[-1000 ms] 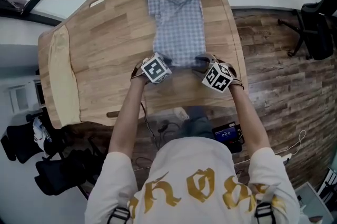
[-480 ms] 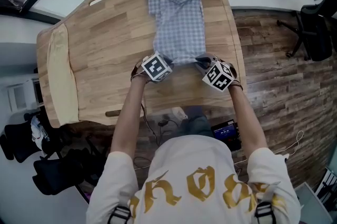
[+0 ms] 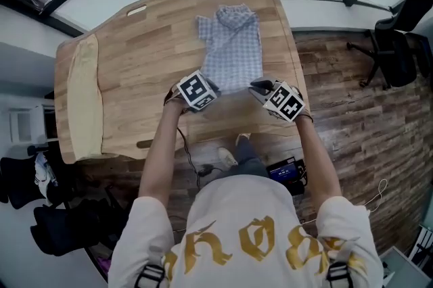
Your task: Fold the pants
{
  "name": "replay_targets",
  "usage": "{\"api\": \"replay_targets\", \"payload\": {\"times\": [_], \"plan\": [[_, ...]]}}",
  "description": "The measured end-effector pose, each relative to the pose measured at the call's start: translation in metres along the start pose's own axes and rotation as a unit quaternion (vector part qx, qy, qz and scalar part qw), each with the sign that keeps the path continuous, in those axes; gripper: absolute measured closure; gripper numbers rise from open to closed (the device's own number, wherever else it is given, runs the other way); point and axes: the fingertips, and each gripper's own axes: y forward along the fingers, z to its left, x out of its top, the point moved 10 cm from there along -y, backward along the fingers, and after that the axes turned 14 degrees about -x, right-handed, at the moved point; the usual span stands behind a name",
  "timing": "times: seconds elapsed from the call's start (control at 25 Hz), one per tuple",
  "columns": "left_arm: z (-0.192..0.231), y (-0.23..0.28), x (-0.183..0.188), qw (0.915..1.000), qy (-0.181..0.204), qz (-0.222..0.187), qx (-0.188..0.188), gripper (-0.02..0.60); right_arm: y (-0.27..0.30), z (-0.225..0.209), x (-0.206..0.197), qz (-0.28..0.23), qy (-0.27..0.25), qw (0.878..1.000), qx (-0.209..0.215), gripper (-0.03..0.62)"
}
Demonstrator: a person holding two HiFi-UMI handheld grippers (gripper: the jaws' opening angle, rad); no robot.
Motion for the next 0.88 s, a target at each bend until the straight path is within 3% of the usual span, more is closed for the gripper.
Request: {"api": "replay_targets", "payload": {"times": [0.36, 0.64, 0.88], "plan": [[-0.092, -0.026, -0.008, 0.9977, 0.054, 0.017, -0.037, 0.517, -0.075, 0.056, 0.012, -0.015, 0.001, 1.000, 0.013, 0.537], [-0.127, -0.036, -0.003, 0.9949, 0.087, 0.034, -0.039, 0.517, -0.106, 0.074, 0.019, -0.019, 0.003, 1.000, 0.000, 0.539], [-0.125, -0.056, 0.008, 0.9931, 0.117, 0.004, 0.002, 0.517, -0.113, 0.066, 0.030, -0.029, 0.011, 0.999, -0.019, 0.540]]}}
